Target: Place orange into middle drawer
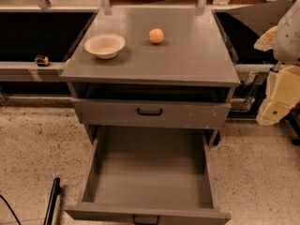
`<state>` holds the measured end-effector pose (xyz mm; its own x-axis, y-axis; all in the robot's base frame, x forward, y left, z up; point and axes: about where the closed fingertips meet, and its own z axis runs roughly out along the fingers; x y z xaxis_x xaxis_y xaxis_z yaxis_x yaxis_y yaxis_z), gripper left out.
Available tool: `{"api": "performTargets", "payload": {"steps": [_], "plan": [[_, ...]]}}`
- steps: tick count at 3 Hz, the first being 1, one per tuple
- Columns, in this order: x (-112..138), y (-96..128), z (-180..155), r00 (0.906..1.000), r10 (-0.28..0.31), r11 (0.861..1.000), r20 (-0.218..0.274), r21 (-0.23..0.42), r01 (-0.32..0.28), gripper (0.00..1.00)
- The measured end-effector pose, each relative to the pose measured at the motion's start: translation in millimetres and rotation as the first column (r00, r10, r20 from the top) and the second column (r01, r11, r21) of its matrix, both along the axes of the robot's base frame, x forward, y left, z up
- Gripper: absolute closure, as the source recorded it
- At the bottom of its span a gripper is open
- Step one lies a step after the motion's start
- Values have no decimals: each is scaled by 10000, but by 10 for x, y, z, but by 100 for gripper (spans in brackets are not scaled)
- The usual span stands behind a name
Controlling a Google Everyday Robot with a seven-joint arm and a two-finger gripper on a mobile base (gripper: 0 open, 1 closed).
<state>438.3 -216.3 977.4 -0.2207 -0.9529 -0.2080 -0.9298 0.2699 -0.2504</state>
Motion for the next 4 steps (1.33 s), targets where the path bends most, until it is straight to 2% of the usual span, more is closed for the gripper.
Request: {"api": "performTargets", "payload": {"steps": [2, 3, 4], "plan": [[28, 16, -1, 9999, 109, 9999, 4, -8, -109, 0], [515, 244, -53, 9946, 1034, 9946, 91, 100, -1035, 0], [1403, 535, -400, 9748, 2193, 9732, -404, -613, -2215, 0]]}}
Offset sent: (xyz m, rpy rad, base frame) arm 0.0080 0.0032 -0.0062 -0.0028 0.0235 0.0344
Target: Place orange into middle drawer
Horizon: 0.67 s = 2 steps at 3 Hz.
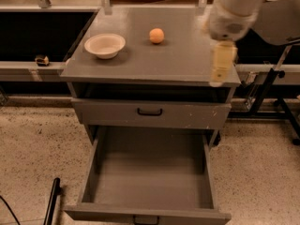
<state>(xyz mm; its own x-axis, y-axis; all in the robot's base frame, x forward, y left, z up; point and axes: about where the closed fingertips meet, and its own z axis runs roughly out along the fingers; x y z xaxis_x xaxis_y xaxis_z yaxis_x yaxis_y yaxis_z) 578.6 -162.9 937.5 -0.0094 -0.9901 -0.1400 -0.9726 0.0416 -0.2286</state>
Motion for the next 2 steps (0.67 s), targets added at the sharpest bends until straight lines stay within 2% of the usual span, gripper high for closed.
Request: {"api": "performTargets", "payload": {"steps": [1, 2], "plan": [[469, 352, -152, 9983, 545, 9979, 196, -353, -537, 0], [477, 362, -155, 9982, 552, 9980, 224, -335, -544, 0]]}}
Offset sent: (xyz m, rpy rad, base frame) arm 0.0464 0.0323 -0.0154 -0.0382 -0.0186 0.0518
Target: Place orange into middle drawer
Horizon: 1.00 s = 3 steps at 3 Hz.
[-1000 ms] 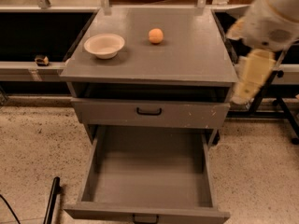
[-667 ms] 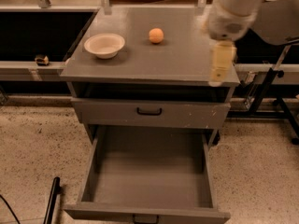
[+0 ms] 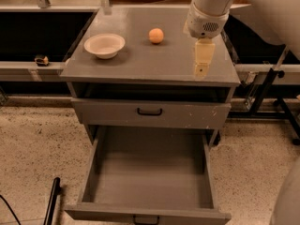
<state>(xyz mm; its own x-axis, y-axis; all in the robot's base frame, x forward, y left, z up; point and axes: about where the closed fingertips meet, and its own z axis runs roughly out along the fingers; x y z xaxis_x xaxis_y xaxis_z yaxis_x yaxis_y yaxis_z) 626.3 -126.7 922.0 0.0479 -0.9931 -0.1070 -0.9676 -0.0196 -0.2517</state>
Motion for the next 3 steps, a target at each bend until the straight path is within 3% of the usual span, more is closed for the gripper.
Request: {"api": "performTargets", "payload": {"steps": [1, 2, 3], "plan": [[185, 40, -33, 9999, 133, 9997, -6, 199, -133, 0], [683, 49, -90, 9990, -227, 9968, 392, 778, 196, 0], [1198, 82, 88, 9843, -767, 9723, 1590, 2307, 385, 0]]}}
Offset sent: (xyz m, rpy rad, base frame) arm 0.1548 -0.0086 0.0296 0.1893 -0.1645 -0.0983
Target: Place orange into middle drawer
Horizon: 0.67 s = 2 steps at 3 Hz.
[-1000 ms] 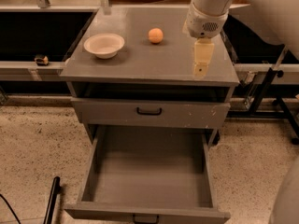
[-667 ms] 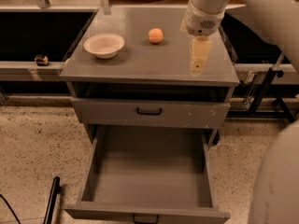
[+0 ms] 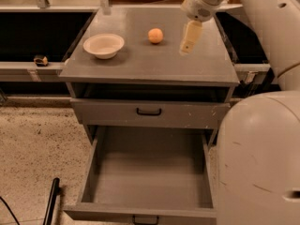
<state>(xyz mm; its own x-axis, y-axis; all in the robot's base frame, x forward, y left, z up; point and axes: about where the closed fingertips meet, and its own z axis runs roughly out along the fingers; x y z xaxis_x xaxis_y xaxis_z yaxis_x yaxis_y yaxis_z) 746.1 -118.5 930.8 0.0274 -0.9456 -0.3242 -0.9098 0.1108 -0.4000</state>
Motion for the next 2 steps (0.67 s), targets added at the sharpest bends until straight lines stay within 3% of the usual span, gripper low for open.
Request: {"api": "performTargets", "payload": {"steps": [1, 2], "plan": [[394, 21, 132, 9914, -524, 9806, 1200, 1937, 284, 0], [785, 221, 45, 9842, -1086, 9103, 1397, 4118, 420, 0]]}}
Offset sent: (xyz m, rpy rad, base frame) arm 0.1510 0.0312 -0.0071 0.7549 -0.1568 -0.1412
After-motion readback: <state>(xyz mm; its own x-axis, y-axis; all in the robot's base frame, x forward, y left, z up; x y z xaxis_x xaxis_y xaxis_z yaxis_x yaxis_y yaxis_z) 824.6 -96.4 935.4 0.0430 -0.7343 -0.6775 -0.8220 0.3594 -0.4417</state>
